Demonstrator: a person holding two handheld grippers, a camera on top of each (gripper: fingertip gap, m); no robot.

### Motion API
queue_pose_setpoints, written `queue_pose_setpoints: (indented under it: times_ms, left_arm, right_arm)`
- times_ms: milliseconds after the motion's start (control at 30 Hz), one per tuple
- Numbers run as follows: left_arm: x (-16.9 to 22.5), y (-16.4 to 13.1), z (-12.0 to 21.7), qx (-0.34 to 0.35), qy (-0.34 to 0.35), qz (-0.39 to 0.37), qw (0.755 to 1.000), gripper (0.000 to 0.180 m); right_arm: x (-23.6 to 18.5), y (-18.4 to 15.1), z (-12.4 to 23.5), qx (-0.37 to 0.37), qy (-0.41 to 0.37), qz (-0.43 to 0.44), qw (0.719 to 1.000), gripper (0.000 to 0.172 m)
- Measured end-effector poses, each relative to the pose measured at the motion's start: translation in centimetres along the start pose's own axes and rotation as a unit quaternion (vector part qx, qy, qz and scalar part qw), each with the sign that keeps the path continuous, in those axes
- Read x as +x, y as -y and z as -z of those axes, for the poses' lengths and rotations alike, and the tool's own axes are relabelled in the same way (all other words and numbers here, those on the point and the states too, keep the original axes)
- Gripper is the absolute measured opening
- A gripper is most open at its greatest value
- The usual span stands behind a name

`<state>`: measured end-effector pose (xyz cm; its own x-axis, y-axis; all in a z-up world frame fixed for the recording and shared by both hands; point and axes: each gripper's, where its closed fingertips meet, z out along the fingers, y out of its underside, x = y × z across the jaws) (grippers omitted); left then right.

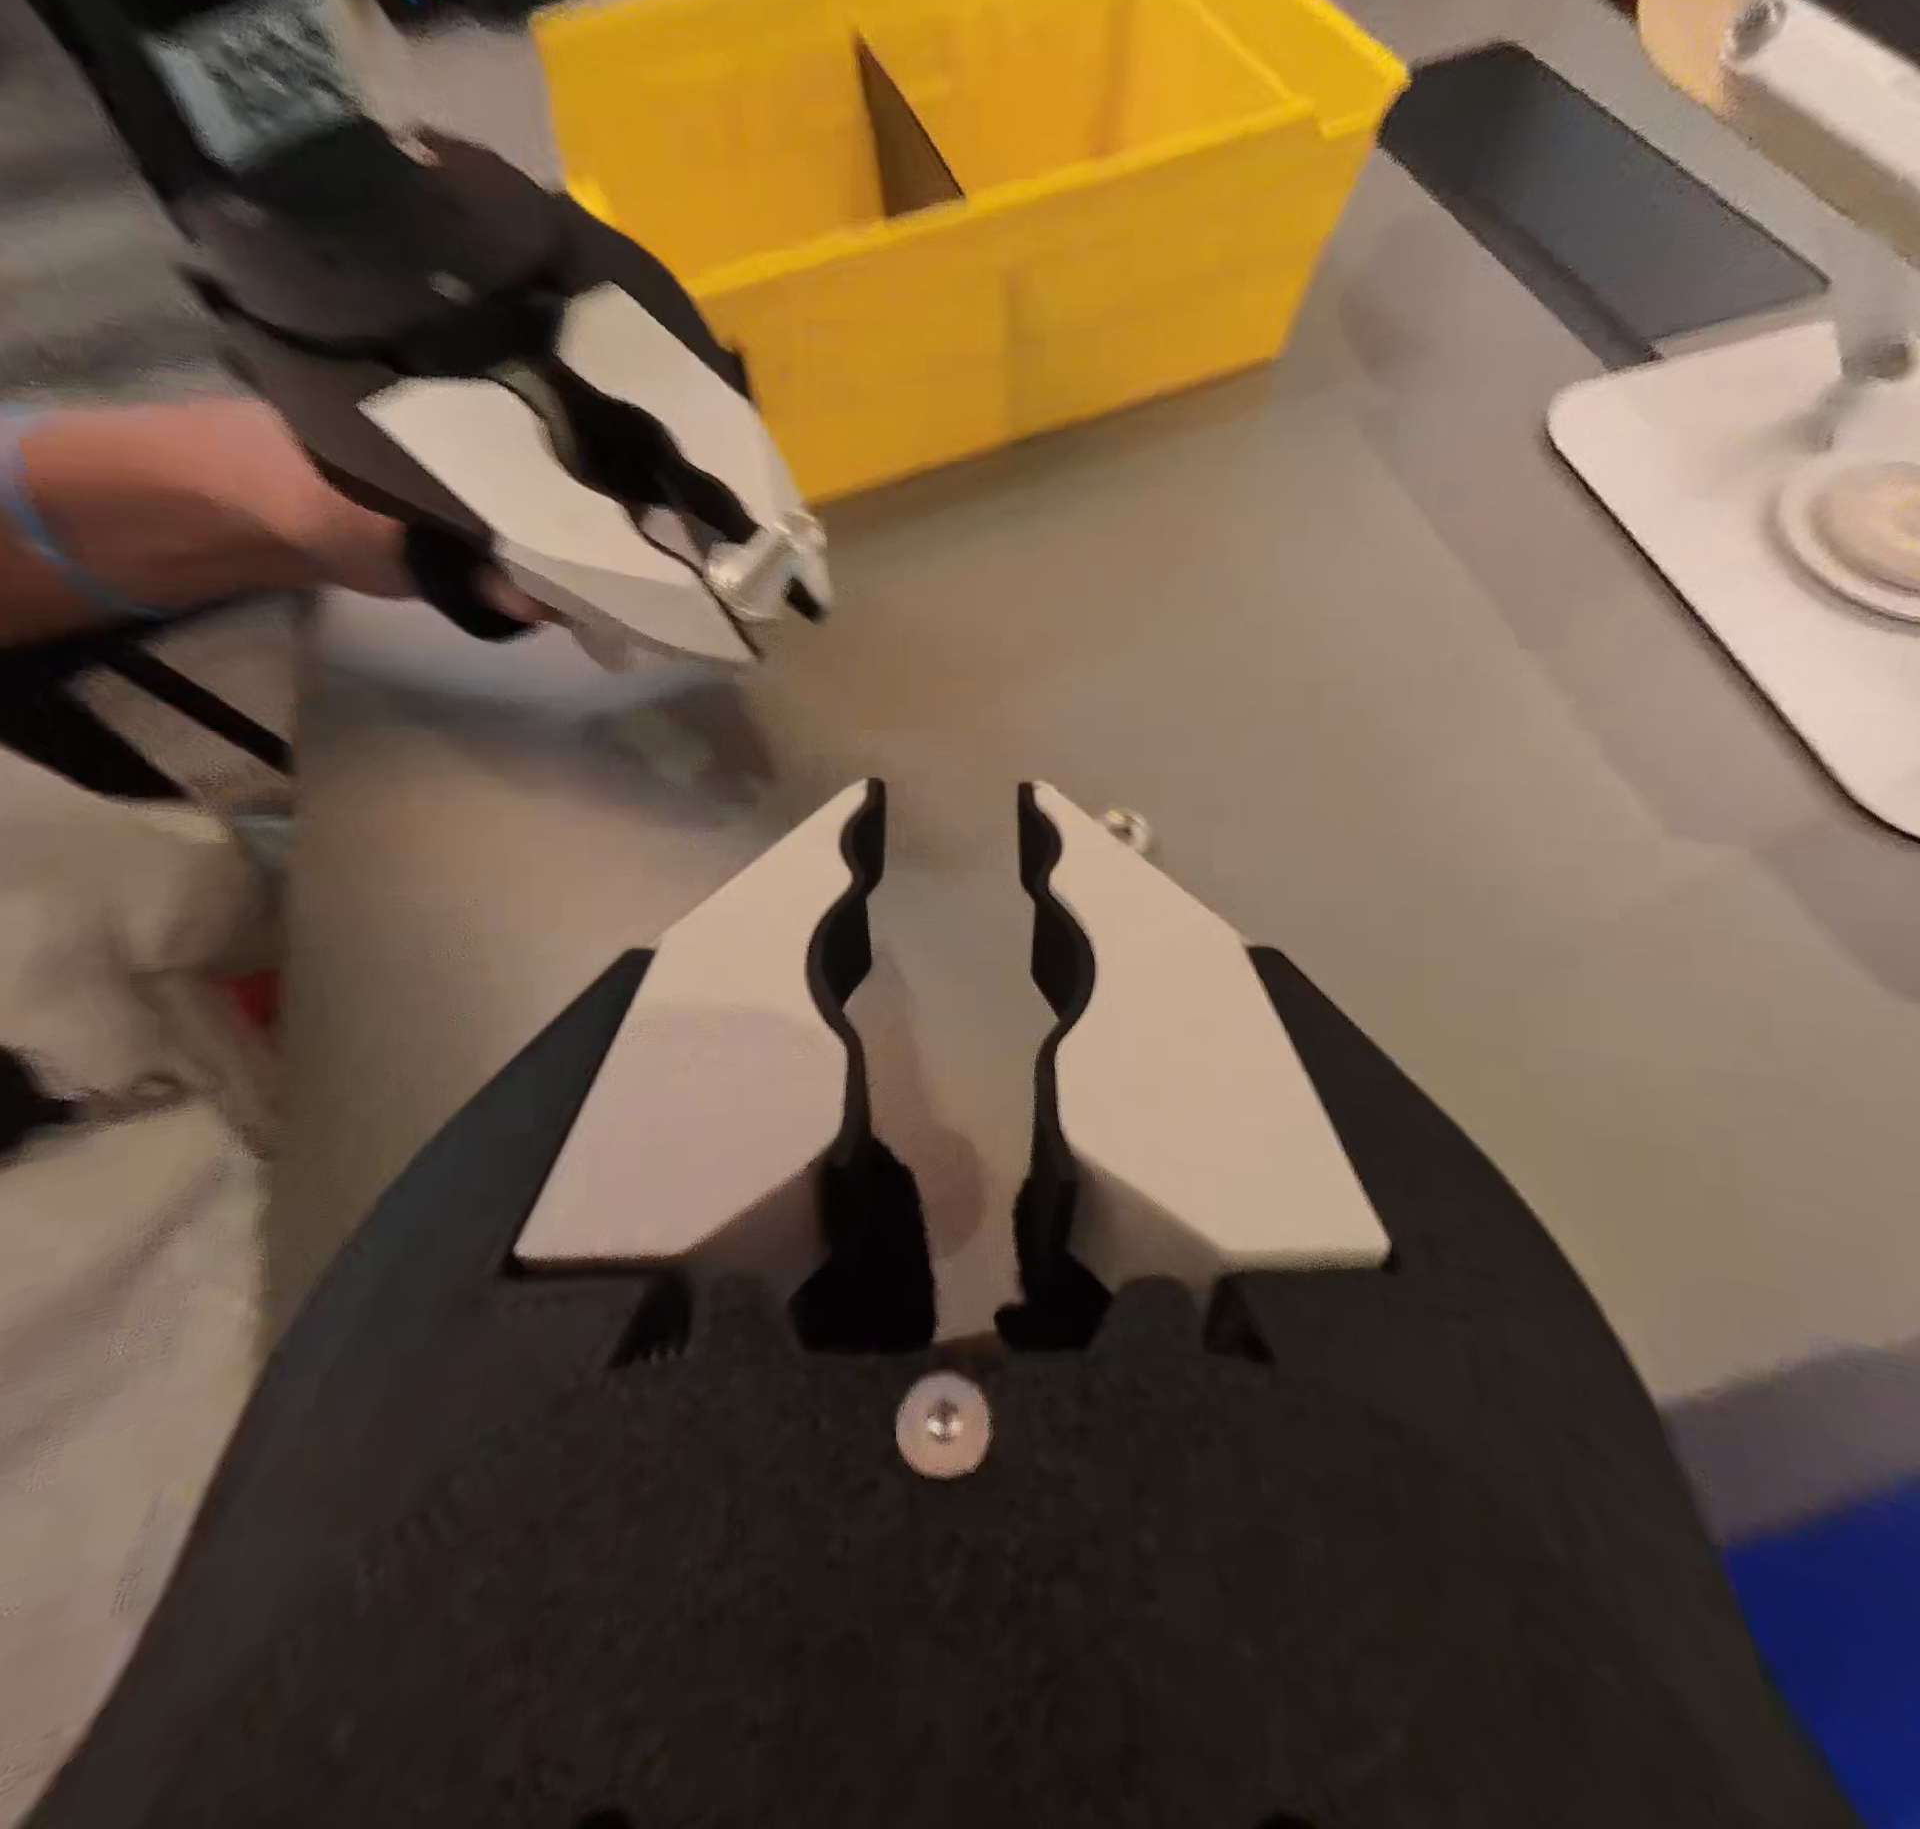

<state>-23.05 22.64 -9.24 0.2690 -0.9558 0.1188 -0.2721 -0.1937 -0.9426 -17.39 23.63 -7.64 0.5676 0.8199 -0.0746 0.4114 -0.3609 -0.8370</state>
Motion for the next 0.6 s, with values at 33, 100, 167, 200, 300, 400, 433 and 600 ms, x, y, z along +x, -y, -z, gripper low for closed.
queue_pose_setpoints:
  times_ms: [33,100,167,200,300,400,433,600]
  left_arm:
    - [-0.2,-0.3,0.2,-0.003,0.008,0.010,1.000,0.018]
    - [-0.3,-0.8,0.6,-0.005,0.022,0.022,1.000,0.018]
    - [-0.2,-1.3,1.0,-0.007,0.023,0.028,0.999,0.018]
    - [-0.3,-1.4,1.3,-0.006,0.027,0.028,0.999,0.018]
    - [-0.5,-1.5,2.0,-0.003,0.025,0.024,0.999,0.018]
    - [-0.6,-1.6,2.3,0.004,0.011,0.031,0.999,0.018]
    - [-0.7,-1.7,2.4,0.002,0.009,0.034,0.999,0.018]
    - [-0.8,-1.6,2.9,0.008,0.003,0.024,1.000,0.018]
  right_arm:
    - [0.9,-0.4,-0.5,-0.032,-0.014,0.010,0.999,0.025]
    - [3.0,-1.6,-1.9,-0.101,-0.050,0.028,0.993,0.025]
    - [4.6,-2.9,-3.6,-0.170,-0.086,0.040,0.981,0.026]
    - [5.0,-3.4,-4.6,-0.191,-0.096,0.041,0.976,0.026]
    - [5.3,-4.7,-7.0,-0.233,-0.097,0.053,0.966,0.025]
    - [5.2,-5.8,-8.6,-0.257,-0.079,0.055,0.961,0.025]
    - [5.4,-6.2,-8.9,-0.265,-0.076,0.052,0.960,0.025]
    - [6.0,-7.0,-9.6,-0.290,-0.057,0.038,0.954,0.025]
